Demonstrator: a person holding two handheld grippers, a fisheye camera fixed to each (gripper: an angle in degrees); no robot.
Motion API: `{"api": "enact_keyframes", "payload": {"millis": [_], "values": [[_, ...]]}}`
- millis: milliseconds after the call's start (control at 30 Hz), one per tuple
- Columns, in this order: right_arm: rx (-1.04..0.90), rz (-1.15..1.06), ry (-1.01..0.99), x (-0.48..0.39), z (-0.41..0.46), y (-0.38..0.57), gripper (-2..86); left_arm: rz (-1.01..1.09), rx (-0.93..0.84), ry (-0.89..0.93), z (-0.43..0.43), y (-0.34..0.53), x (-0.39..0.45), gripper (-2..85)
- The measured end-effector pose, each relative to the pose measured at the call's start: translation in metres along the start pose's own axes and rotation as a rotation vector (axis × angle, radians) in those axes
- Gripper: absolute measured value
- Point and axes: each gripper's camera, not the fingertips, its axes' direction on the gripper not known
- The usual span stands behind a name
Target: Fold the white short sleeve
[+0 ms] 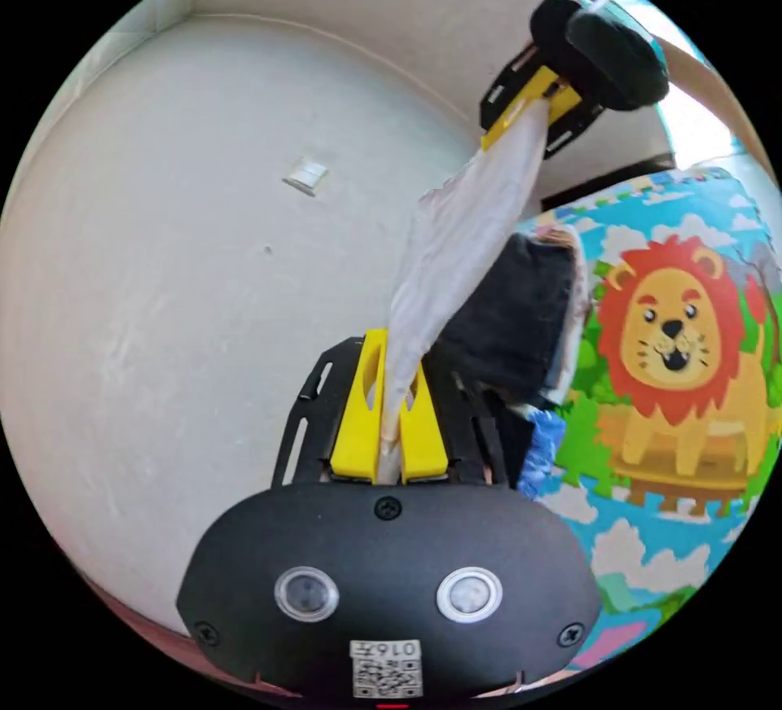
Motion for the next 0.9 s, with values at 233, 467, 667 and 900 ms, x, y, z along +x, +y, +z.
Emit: {"api": "enact_keyframes", "payload": {"millis": [233, 467, 667, 900], "values": [[-0.114, 0.048, -0.004, -0.125, 0.151, -0.007, 1.8, 0.022, -0.231, 0.235, 0.160, 0.073, 0.099, -1.0], [-0.043, -0.130, 0.244, -0.229, 0.156, 0.064, 3.1, -0.014, -0.084, 0.243, 0.136, 0.127, 0.074, -0.9], [0.014, -0.144, 0.063, -0.236, 0.111, 0.144, 5.9, -0.106, -0.206, 0.230, 0.090, 0.202, 0.035, -0.9], [0.090, 0.249, -0.310, -0.210, 0.028, 0.260, 1.9, -0.614, -0.310, 0.208, -0.009, 0.393, -0.049, -0.7]]}}
